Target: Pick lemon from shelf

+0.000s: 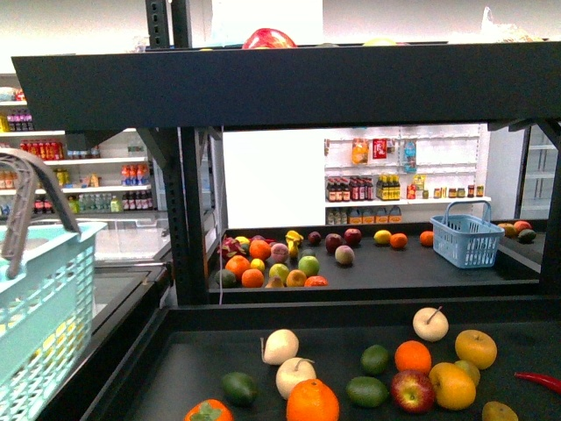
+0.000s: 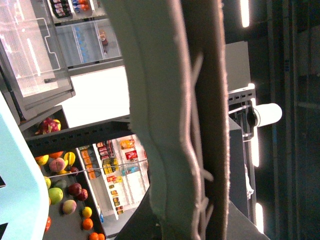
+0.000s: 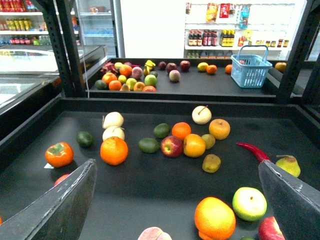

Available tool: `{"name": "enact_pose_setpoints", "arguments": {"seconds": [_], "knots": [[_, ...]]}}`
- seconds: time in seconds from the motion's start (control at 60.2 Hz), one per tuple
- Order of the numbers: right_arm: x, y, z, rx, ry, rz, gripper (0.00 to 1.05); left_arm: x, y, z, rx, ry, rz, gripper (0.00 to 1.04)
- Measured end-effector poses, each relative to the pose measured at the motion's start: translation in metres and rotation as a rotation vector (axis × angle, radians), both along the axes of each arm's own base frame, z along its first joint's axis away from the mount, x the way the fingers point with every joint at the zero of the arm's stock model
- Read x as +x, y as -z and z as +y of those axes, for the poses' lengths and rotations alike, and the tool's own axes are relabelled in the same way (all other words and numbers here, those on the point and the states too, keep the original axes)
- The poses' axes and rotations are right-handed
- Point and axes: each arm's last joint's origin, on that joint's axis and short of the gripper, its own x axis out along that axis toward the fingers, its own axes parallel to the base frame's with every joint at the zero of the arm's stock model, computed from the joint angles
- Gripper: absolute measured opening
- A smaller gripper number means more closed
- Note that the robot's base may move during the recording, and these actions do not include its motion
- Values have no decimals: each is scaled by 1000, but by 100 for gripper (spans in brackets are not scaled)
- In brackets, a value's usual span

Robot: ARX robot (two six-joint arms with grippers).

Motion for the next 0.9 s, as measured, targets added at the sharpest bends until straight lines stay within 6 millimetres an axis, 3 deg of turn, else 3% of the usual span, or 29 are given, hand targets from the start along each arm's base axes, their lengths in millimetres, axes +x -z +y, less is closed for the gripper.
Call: {"name": "enact_pose_setpoints", "arguments": {"seconds": [0.249,0.565,0.897], "knots": [[0,0,0,0,0,0,97,4,22,21,37,116,-7,8],[0,0,0,0,0,0,97,16,31,37,46,192,-28,8],[0,0,0,0,0,0,97,16,47,51,64,201,-38,8]]}}
